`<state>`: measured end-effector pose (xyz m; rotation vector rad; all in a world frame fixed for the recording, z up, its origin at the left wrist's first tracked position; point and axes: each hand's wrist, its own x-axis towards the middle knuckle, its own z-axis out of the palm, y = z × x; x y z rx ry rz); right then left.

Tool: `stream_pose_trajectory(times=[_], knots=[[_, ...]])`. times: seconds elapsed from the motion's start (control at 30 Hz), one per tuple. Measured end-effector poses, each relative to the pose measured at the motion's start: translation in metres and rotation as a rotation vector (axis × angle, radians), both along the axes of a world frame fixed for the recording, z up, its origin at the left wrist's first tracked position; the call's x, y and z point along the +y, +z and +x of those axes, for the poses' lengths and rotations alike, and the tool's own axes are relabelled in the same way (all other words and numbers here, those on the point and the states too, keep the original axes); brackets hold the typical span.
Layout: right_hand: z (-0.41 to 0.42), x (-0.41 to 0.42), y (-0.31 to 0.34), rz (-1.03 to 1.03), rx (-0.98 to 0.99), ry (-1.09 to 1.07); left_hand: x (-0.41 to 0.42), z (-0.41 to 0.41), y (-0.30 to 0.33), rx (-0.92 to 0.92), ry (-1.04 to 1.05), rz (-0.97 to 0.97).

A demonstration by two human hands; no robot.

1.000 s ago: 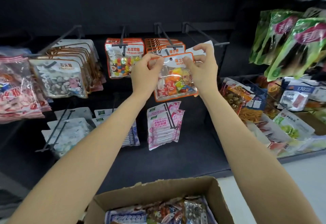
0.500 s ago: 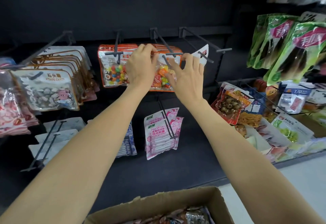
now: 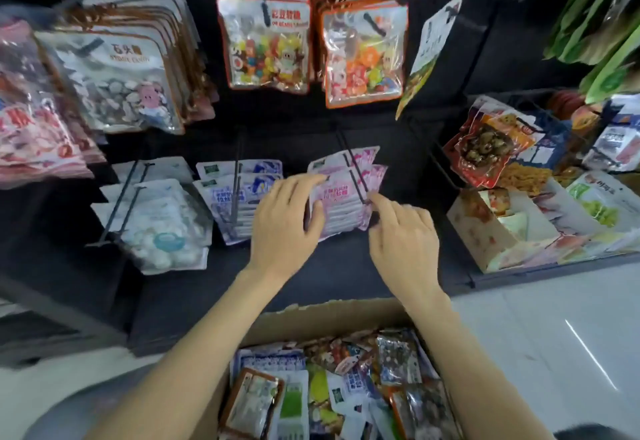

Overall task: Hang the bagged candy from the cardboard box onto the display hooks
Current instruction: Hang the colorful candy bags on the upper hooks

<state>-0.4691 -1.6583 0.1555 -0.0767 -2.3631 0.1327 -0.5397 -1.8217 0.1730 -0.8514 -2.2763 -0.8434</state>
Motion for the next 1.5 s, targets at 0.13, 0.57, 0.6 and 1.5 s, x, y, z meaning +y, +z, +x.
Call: stream_pose_trajectory(times=[0.13, 0.57, 0.6, 1.5], knots=[[0.043, -0.020, -0.077, -0.086, -0.378, 0.026, -0.078, 0.028, -0.089, -0.438, 0.015, -0.221], [0.058, -0.125, -0.260, -0.280, -1.425, 0.339, -0.219, 0.059, -0.218, -1.134, 0.457, -0.415], [0.057, -0.137, -0.271, -0.201, -1.464, 0.385, -0.216, 0.062, -0.218, -1.110, 0.461, -0.417], [0.019, -0.090, -0.332, 0.065, -0.898, 0.297, -0.214, 0.070, -0.253, -0.896, 0.558, -0.327]])
